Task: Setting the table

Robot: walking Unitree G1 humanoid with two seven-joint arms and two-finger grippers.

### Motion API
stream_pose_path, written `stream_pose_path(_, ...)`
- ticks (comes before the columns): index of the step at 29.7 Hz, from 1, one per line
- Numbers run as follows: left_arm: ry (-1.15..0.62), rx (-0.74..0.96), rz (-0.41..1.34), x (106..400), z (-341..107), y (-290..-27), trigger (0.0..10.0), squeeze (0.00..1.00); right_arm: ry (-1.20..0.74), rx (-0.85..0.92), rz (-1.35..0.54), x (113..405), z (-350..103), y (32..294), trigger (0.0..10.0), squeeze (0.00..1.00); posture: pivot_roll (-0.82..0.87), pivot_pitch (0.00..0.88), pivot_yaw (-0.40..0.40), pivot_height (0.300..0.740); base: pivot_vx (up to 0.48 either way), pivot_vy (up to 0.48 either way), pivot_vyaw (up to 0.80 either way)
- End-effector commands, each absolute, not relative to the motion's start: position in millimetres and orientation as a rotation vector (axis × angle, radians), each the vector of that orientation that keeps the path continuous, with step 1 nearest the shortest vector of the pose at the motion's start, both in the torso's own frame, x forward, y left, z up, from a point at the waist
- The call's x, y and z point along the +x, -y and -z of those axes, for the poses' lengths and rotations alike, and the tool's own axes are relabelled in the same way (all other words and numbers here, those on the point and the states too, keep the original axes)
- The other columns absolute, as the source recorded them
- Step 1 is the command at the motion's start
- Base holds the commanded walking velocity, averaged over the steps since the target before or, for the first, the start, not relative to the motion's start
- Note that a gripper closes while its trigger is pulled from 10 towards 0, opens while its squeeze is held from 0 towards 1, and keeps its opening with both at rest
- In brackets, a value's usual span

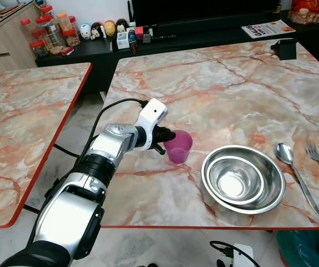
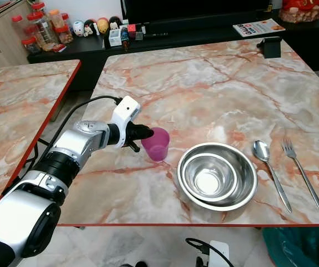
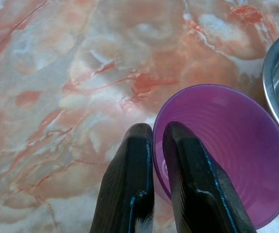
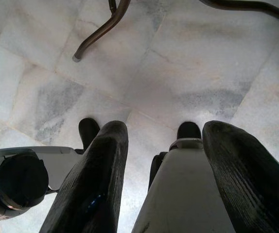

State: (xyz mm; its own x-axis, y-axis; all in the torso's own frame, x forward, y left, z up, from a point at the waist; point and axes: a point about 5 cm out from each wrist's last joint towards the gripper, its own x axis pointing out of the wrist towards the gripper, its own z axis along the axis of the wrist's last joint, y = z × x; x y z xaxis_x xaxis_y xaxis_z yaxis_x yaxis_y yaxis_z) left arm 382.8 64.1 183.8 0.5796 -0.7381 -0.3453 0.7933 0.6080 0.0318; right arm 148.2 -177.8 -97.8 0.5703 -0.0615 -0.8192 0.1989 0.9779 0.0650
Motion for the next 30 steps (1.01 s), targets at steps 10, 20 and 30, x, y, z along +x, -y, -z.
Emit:
stream_pose_path(10,-0.225,0.201,0.837,388,-194,-73,10.0,0.00,-0.996,0.180,0.156,138,103,172,10.0,0.00,0.00,0.058,0.156,0.740,0.000,0.000,0.00)
stream_pose_path(20,-0.140,0.140,0.748,395,-210,-82,10.0,0.00,-0.994,0.181,0.157,138,102,172,10.0,0.00,0.00,0.055,0.156,0.740,0.000,0.000,0.00)
stream_pose_path(30,0.247,-0.147,0.172,380,-216,-185,10.0,0.00,-0.986,0.172,0.151,141,101,174,10.0,0.00,0.02,0.042,0.133,0.740,0.000,0.000,0.00)
